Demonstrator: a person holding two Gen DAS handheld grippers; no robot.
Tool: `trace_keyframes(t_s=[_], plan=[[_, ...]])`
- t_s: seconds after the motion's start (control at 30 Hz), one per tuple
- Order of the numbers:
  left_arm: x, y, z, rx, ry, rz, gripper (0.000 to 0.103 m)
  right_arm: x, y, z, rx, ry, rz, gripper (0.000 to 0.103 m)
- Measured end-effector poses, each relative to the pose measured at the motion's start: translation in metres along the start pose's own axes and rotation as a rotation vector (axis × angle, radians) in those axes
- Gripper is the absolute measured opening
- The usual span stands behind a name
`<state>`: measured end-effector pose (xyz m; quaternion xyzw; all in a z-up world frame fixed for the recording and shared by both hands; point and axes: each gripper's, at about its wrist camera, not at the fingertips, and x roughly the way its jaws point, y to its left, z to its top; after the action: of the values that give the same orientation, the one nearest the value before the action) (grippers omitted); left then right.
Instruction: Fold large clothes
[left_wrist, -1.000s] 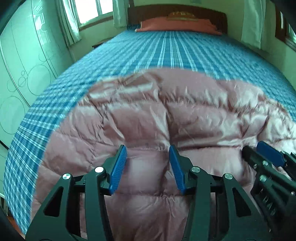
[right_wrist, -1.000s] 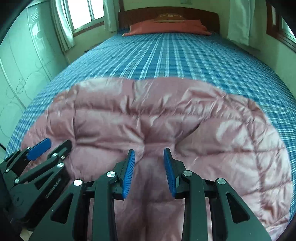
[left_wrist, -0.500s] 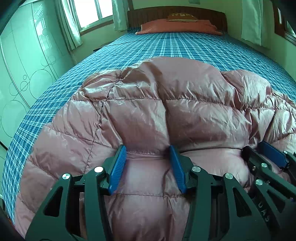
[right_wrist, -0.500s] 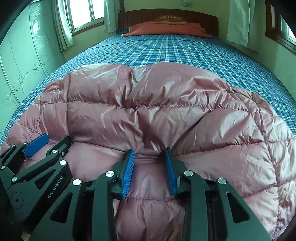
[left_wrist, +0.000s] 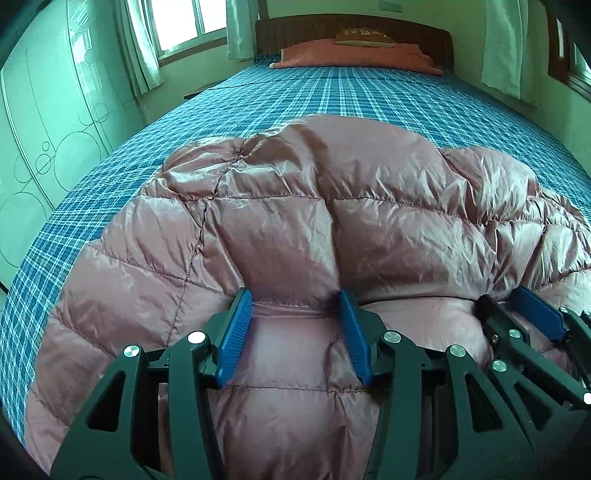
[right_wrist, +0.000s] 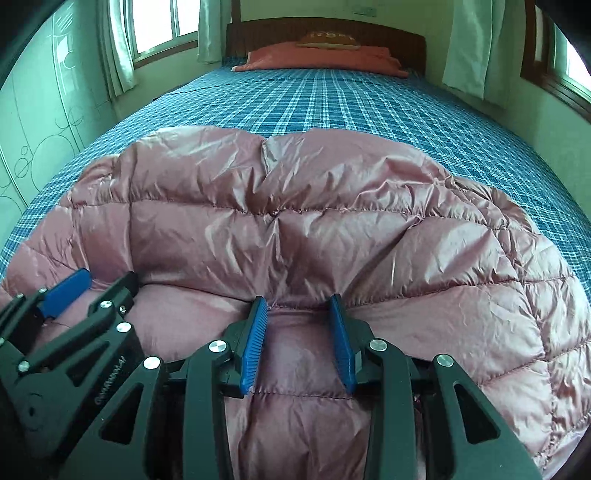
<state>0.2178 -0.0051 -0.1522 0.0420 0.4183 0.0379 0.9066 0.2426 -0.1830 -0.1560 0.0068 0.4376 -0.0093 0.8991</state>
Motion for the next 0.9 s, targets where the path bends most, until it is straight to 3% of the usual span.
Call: trace_keyframes(t_s=[0.23, 0.4, 0.67, 0.8, 0.9], plan=[[-0.016, 0.018, 0.003, -0.036, 0.025, -0.071, 0.061, -0.001, -0.002, -0.001, 0.001, -0.021, 0.003, 0.036], [-0.043, 0.068, -0.001, -0.145, 0.022, -0.098, 0.069, -0.004, 0.001, -0.006, 0.004, -0.029, 0.002, 0.036], [-0.057, 0.167, -0.031, -0.534, 0.071, -0.194, 0.072, -0.007, 0.004, -0.007, 0.003, -0.036, -0.003, 0.037], [-0.042, 0.196, -0.062, -0.714, 0.136, -0.304, 0.072, -0.008, 0.002, -0.008, 0.005, -0.038, -0.001, 0.037], [-0.03, 0.2, -0.076, -0.788, 0.166, -0.428, 0.072, -0.009, 0.002, -0.008, 0.005, -0.039, -0.001, 0.037]])
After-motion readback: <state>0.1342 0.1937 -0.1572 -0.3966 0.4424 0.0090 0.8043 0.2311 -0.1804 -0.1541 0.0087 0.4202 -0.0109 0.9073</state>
